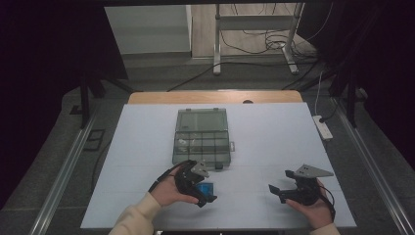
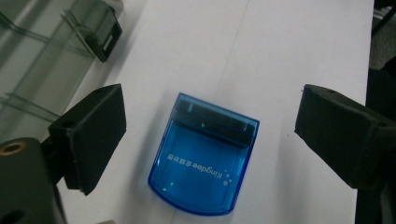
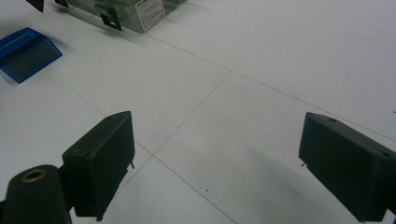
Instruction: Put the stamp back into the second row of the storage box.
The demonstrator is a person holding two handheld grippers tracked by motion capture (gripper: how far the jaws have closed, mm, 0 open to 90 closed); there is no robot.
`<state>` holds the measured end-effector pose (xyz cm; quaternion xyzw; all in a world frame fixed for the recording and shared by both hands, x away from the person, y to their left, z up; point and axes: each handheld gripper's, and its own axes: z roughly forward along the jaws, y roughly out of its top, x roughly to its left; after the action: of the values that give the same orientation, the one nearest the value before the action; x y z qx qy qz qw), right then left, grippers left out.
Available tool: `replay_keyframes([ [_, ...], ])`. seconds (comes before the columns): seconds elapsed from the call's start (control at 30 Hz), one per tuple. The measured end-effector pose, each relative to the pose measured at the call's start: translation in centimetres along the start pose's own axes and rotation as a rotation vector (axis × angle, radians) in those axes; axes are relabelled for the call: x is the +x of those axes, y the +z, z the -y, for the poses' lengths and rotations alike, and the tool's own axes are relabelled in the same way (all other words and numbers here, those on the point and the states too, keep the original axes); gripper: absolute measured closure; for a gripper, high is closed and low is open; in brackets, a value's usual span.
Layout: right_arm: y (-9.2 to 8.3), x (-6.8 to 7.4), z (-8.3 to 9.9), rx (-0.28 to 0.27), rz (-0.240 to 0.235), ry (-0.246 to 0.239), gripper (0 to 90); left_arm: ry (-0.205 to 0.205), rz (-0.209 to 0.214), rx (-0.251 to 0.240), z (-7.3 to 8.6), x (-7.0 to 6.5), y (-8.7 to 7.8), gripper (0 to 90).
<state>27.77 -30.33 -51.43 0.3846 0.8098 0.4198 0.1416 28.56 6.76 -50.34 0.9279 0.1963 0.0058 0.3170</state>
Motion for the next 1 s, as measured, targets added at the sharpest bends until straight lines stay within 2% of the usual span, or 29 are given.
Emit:
replay_keyframes([
  [0.17, 0.0, 0.0, 0.0, 0.0, -0.001, 0.001, 10.9, 0.015, 0.019, 0.036, 0.2, 0.0, 0.7, 8.4],
  [0.63, 0.2, 0.0, 0.0, 0.007, -0.002, 0.0, 10.9, 0.046, 0.017, 0.104, 0.4, 0.0, 2.0, 6.9],
  [0.83, 0.2, 0.0, 0.1, 0.009, -0.005, 0.001, 10.9, 0.066, -0.002, 0.117, 0.5, -0.1, 2.3, 9.2],
  [0.93, 0.2, 0.0, 0.1, 0.009, -0.004, 0.002, 10.9, 0.073, -0.013, 0.113, 0.5, -0.1, 2.2, 12.8],
  [1.0, 0.2, 0.0, 0.1, 0.011, -0.005, 0.002, 10.9, 0.093, -0.035, 0.117, 0.6, -0.2, 2.1, 16.8],
])
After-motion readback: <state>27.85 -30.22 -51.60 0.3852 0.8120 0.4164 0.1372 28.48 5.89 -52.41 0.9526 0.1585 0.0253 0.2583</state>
